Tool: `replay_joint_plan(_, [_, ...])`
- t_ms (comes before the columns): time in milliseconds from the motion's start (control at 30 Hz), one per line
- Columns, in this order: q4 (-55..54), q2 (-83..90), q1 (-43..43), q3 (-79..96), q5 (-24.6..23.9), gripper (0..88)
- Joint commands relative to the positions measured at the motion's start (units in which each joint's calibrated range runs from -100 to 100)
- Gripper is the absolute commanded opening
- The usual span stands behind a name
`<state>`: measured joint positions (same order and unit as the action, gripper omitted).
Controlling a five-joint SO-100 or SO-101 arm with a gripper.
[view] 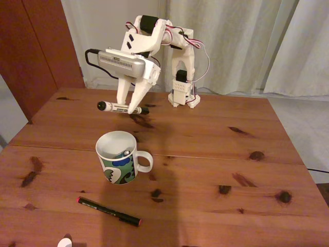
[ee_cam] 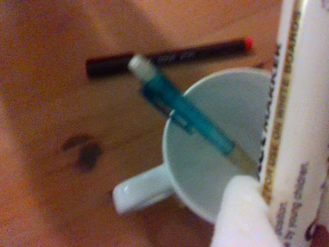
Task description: Clean up the desk and place the pens and markers into the cup
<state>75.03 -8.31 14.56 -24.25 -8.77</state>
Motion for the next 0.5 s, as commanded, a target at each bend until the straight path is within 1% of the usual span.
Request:
replay_joint_plan(0, [-5.83, 6.36, -0.12, 2.88, 0.54, 0.8])
replay_joint_plan(167, [-10.73, 7.68, -0.36, 4.77, 0.59, 0.8])
replay_joint_plan(467, [-25.35, 7.19, -0.61, 4.86, 0.39, 0.8])
